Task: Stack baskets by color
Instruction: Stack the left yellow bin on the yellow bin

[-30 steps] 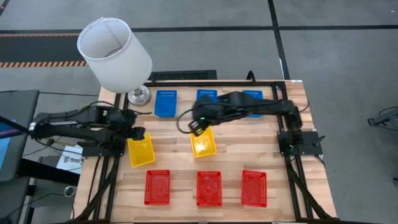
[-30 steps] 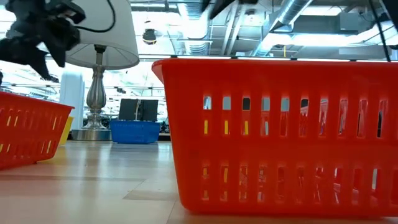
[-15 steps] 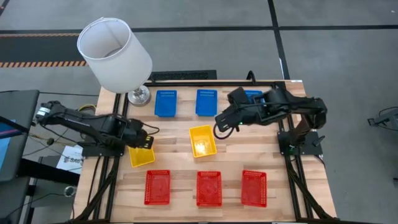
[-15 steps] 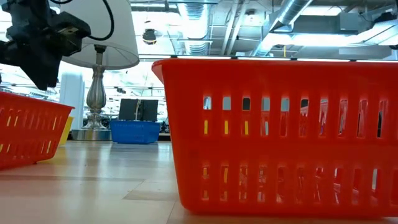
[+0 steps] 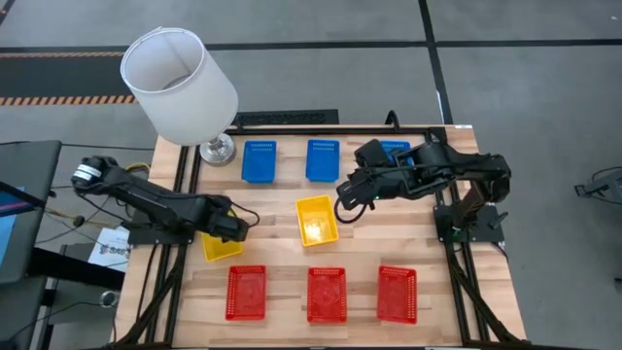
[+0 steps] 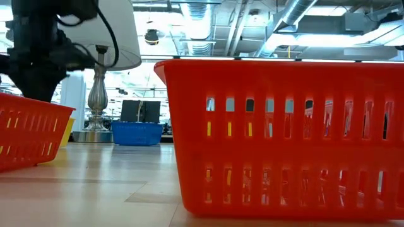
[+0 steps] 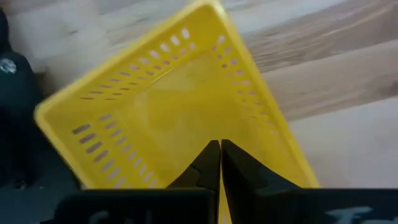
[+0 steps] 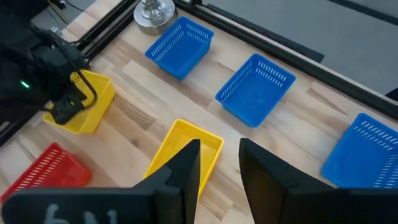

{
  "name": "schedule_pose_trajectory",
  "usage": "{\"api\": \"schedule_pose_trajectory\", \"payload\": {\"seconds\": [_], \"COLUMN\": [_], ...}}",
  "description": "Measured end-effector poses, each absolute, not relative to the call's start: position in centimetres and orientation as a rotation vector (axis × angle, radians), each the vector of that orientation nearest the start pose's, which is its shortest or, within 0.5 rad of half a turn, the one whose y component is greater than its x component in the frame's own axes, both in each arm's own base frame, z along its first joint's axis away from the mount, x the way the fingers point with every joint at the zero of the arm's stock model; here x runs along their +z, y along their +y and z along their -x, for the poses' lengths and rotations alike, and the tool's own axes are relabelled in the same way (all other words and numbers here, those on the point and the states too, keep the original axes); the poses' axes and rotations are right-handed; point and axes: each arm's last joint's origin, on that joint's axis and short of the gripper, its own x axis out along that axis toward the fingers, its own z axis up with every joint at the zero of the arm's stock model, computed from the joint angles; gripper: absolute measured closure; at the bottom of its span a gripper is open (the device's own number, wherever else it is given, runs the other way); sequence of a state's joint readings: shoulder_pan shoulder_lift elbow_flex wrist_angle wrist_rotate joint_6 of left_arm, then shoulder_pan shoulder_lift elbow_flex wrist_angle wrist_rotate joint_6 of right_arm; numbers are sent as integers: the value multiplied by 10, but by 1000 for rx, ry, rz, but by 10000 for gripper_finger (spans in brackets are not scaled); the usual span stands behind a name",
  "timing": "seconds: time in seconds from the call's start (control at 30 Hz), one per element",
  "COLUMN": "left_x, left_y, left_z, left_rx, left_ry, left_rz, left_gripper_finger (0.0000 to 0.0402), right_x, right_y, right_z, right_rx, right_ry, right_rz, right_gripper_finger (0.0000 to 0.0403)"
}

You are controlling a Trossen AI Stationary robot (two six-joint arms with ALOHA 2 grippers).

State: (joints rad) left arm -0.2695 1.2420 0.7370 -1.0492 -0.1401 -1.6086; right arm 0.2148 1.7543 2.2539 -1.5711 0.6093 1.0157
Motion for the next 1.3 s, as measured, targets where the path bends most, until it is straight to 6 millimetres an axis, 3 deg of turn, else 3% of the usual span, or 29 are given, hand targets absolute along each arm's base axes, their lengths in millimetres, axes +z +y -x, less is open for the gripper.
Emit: {"api": "schedule_pose_trajectory", "payload": {"seconds": [0.33, 0.53, 0.7, 0.8, 0.97, 1.1, 1.3], "left_x": [160, 150, 154, 172, 223, 266, 318], "left_y": [-43, -21, -1, 5, 5, 2, 1], "left_z": [-224, -265, -283, -285, -274, -247, -188], "left_rx": [949, 752, 641, 617, 534, 502, 486], "left_ry": [1044, 877, 844, 839, 769, 721, 513], "left_rz": [984, 1013, 1053, 1045, 1077, 1083, 1063], "left_gripper_finger": [401, 401, 401, 401, 401, 402, 402], "right_x": [453, 453, 452, 451, 434, 411, 378], "right_y": [47, 43, 37, 35, 31, 31, 36], "right_z": [-295, -296, -297, -298, -307, -322, -356], "right_rx": [-787, -795, -804, -814, -842, -806, -667], "right_ry": [701, 702, 707, 709, 749, 788, 721], "right_rz": [-461, -457, -462, -463, -450, -484, -592], "right_gripper_finger": [268, 269, 269, 269, 269, 268, 261]}}
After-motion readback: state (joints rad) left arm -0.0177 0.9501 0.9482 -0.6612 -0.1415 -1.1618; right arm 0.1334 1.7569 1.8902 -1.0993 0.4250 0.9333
